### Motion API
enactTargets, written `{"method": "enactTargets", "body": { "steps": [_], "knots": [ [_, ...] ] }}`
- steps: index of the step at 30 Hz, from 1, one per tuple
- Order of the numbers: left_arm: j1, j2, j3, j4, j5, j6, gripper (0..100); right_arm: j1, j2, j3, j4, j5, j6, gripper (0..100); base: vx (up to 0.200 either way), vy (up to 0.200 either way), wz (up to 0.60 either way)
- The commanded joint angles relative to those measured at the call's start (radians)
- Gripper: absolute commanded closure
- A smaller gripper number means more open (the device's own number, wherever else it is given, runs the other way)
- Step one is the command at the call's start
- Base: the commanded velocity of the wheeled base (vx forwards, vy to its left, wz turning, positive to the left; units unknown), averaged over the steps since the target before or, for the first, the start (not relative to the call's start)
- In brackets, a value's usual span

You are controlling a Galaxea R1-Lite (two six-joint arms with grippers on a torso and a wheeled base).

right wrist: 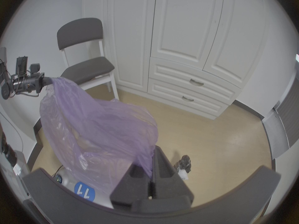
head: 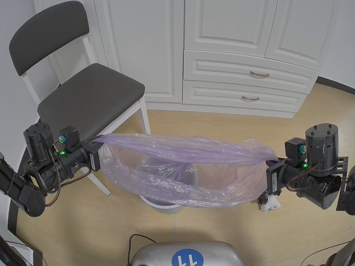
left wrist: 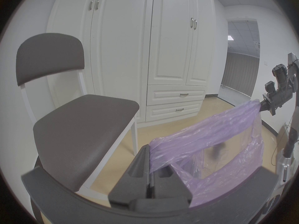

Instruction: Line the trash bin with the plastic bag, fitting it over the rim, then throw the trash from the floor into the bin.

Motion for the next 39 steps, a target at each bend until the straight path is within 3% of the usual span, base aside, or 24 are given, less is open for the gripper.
{"method": "enactTargets", "body": {
  "steps": [1,5,12,19,25,28,34,39],
  "knots": [
    [-0.061,-0.021,0.003,-0.044,0.055,0.002,100,0.086,0.022,0.032,-0.071,-0.087,0.000,100,0.000,0.000,0.00],
    [-0.136,-0.015,0.014,-0.100,0.109,0.000,100,0.125,0.046,0.040,-0.145,-0.136,0.000,100,0.000,0.000,0.00],
    [-0.281,-0.007,0.054,-0.200,0.212,0.000,100,0.149,0.085,0.063,-0.281,-0.137,-0.002,100,0.000,0.000,0.00],
    [-0.395,0.001,0.080,-0.251,0.238,-0.004,100,0.207,0.118,0.104,-0.412,-0.134,-0.017,100,0.000,0.000,0.00],
    [-0.455,0.076,0.091,-0.350,0.242,-0.009,100,0.223,0.117,0.184,-0.527,-0.123,-0.095,100,0.000,0.000,0.00],
    [-0.484,0.123,0.083,-0.395,0.264,-0.007,100,0.243,0.123,0.219,-0.584,-0.087,-0.121,100,0.000,0.000,0.00],
    [-0.522,0.195,0.077,-0.392,0.281,-0.010,100,0.260,0.192,0.233,-0.653,-0.034,-0.120,100,0.000,0.000,0.00],
    [-0.524,0.209,0.063,-0.392,0.281,-0.044,100,0.260,0.302,0.224,-0.811,-0.028,-0.103,100,0.000,0.000,0.00]
  ]
}}
